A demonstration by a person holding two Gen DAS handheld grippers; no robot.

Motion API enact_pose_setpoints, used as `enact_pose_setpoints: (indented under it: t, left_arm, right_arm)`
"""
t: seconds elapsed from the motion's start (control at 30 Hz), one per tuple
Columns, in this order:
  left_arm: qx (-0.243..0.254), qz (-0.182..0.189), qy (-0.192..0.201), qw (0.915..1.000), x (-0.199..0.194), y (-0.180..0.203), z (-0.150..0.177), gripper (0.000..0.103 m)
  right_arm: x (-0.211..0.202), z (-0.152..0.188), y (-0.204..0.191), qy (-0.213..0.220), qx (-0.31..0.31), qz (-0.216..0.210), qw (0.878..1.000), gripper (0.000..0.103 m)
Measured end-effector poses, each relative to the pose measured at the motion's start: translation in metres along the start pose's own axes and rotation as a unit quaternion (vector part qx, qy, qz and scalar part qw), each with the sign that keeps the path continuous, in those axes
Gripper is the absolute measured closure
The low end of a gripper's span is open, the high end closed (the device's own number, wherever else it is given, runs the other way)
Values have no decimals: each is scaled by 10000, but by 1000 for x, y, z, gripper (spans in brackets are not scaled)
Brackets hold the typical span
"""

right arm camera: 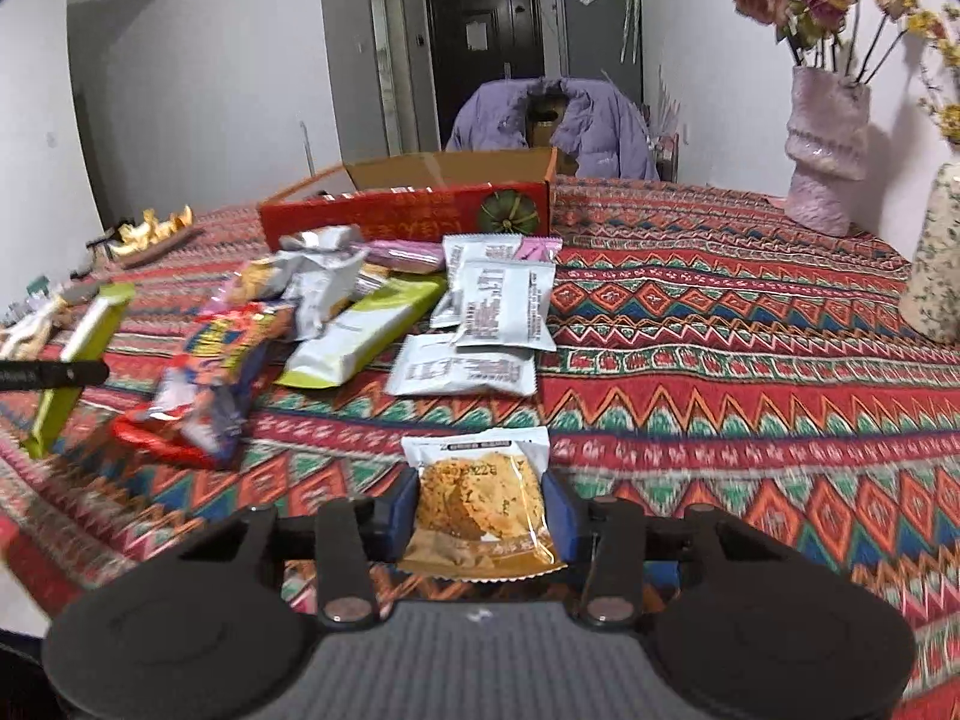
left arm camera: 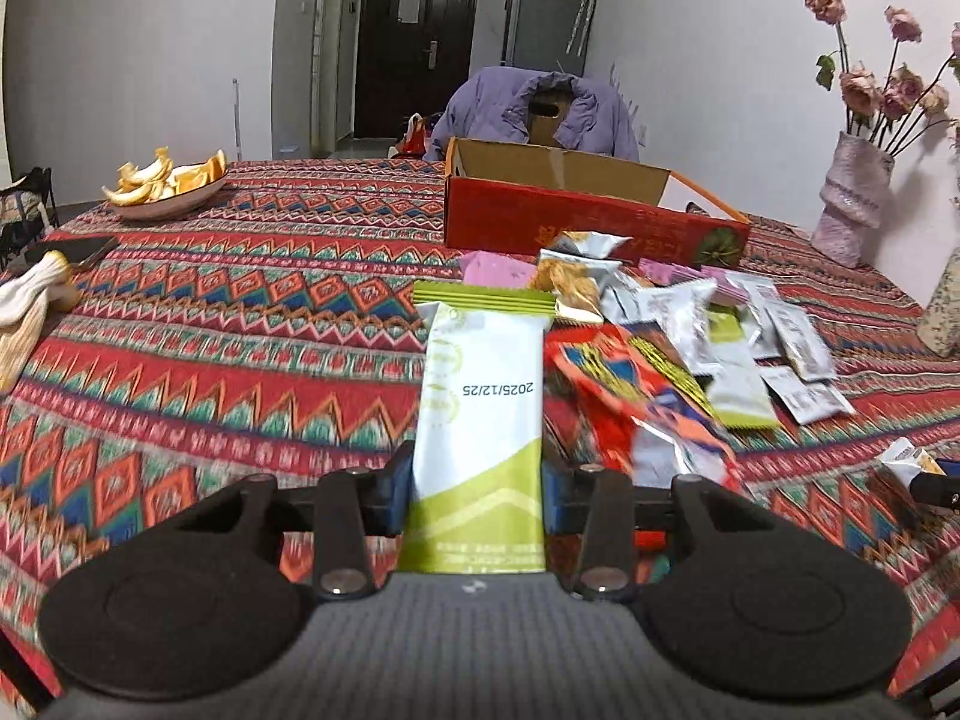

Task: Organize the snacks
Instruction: 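Carry both packets into the cardboard box and open both tools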

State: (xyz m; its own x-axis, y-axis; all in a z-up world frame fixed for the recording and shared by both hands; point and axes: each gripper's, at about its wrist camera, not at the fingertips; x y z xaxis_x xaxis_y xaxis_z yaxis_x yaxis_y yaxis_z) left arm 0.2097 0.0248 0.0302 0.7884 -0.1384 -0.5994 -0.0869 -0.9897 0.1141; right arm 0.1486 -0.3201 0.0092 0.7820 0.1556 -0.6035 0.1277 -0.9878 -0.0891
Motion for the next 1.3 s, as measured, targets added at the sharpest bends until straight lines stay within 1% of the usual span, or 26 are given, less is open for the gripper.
enact_pose_setpoints:
  t: [0.13,0.2,0.3,0.4,0.47,0.57,0.63,0.73,0.77,0.83,0.87,0.97,1.07,1.13,1.17,1.2,1.3]
  left_arm:
    - [-49,-61,139,9999,-14,2,0,63]
    - [-46,-19,222,9997,-18,1,-6,63]
    - [-21,76,341,9994,-19,1,-24,63]
    - [14,168,398,9991,-10,2,-57,63]
    - [103,129,493,9986,1,5,-81,63]
    - [272,81,657,9974,23,11,-123,63]
    - [236,127,595,9979,48,12,-155,63]
    - [189,177,325,9991,99,16,-204,63]
    - [200,229,232,9993,118,18,-219,63]
    - [169,157,30,9997,156,22,-245,63]
    - [176,72,-87,9998,181,25,-259,63]
    - [186,-108,-477,9986,246,33,-285,63]
    - [236,-189,-919,9953,306,39,-297,63]
    - [235,-306,-1111,9931,332,38,-297,62]
    - [301,-327,-1171,9921,343,38,-297,62]
    - [386,-355,-1185,9916,350,38,-296,62]
    - [663,-324,-1071,9915,359,40,-293,58]
  right_arm:
    - [-19,2,1,236,41,-40,9997,61]
    - [-28,-4,2,422,18,-86,9991,62]
    - [-35,-19,6,691,103,-189,9974,63]
    - [-34,-48,5,925,-106,-177,9955,63]
    - [-27,-71,4,1046,-313,-194,9938,63]
    - [-6,-107,5,1130,-489,-234,9921,63]
    - [13,-138,8,1120,-540,-318,9917,63]
    - [56,-194,13,1104,-682,-363,9909,63]
    - [77,-216,16,1043,-677,-418,9914,63]
    - [118,-253,21,858,-655,-466,9931,63]
    - [143,-272,24,745,-633,-424,9943,63]
    - [231,-319,30,272,-649,-95,9975,63]
    - [309,-339,38,-288,-439,149,9985,63]
    - [353,-348,44,-607,-284,261,9974,63]
    - [366,-349,44,-691,-296,332,9966,62]
    - [380,-350,42,-786,-448,485,9947,62]
    - [408,-348,37,-978,-718,719,9900,60]
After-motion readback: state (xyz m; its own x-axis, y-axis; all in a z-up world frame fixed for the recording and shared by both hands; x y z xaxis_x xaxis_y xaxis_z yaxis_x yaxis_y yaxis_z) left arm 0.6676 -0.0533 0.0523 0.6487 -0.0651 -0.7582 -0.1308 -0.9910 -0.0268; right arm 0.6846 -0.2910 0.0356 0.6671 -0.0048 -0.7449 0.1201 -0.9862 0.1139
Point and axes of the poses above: each gripper's, at about its wrist camera, not at the fingertips, and x roughly the way its jaws point, y to its right, z to its underside, and after that the axes turned 2 degrees about -x, right-handed
